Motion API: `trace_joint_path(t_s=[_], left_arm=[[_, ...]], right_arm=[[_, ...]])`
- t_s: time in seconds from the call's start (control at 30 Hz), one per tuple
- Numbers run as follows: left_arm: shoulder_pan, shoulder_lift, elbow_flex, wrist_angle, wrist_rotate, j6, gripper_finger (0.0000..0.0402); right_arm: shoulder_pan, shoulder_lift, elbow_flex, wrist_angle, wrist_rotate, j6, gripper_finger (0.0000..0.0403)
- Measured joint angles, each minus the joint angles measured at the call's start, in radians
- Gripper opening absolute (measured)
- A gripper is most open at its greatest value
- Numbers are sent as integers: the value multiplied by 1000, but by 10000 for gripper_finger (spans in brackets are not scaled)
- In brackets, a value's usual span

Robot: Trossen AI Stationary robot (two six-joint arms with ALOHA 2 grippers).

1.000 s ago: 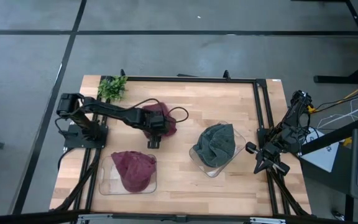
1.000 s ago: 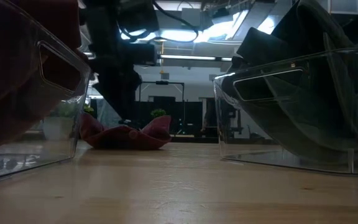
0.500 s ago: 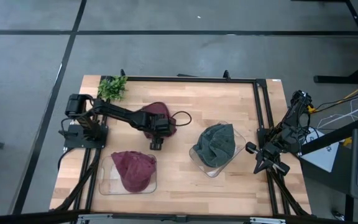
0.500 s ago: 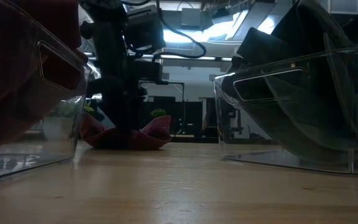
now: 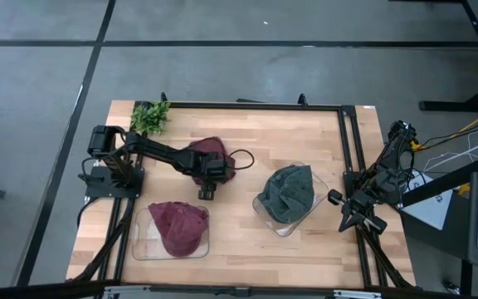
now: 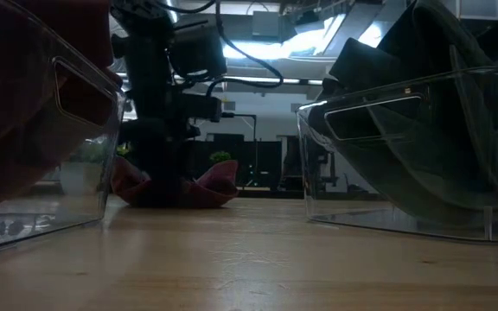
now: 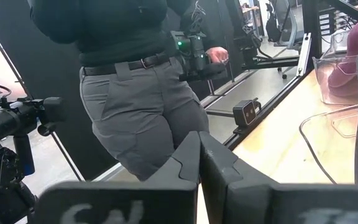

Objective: Pick & Place hat
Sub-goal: Put the red cap into the left transparent bin

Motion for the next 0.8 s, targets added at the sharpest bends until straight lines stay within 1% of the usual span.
trace_joint_path(t_s=[0.2,0.4,0.57,0.67,0.8], left_arm=[[0,0,-14,18,1,17,198],[0,0,-13,85,2,24,198],[2,0,-13,69,3,24,197],[2,12,-13,56,2,22,186],[1,43,-12,35,5,-10,154]], right_arm=[[0,0,0,0,0,0,6],[0,0,0,0,0,0,6],[0,0,0,0,0,0,6],[0,0,0,0,0,0,6],[0,0,0,0,0,0,6]])
